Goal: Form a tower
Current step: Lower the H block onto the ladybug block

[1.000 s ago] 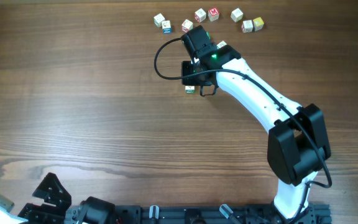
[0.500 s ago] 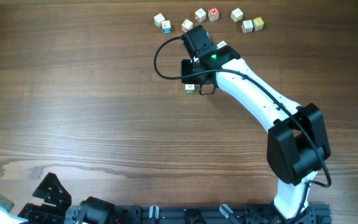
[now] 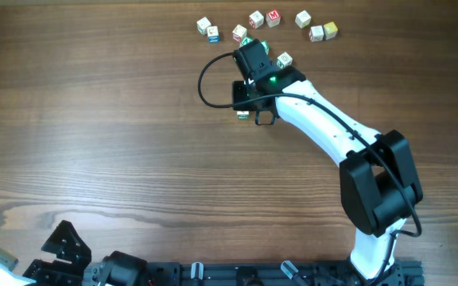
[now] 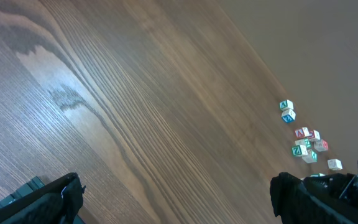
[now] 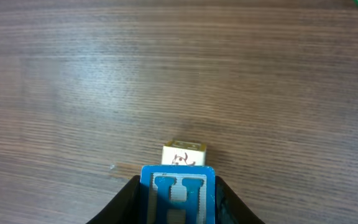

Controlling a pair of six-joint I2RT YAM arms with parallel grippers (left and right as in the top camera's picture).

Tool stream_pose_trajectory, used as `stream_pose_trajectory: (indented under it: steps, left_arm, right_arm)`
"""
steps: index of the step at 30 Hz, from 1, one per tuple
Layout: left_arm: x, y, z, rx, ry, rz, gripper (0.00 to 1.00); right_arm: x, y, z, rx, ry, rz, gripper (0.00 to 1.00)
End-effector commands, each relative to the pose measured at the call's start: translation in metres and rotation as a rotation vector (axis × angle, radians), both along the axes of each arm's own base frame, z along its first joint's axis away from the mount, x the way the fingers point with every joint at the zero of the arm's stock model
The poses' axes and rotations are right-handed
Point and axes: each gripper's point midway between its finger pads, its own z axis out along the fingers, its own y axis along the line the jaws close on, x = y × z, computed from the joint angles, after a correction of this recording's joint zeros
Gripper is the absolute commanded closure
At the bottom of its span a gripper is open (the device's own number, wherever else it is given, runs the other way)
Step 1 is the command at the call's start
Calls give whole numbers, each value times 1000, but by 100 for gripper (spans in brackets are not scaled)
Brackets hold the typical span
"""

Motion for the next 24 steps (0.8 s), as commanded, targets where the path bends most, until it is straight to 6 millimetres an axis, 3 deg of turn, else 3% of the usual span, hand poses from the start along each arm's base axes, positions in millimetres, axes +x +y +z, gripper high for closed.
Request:
stream_pose_trajectory:
  steps: [1,16,24]
  left_arm:
    - [-1,3,1,-5,-12,25,0]
    - [-1,3,1,-5,-12,25,0]
    - [-1,3,1,-5,-12,25,0]
  right_arm:
    - [-4,-4,-22,-43,8,23,76]
    - [0,-11,-37,-47,-7,-61,76]
    - [-4,-2,-36,-75,-33,-44,77]
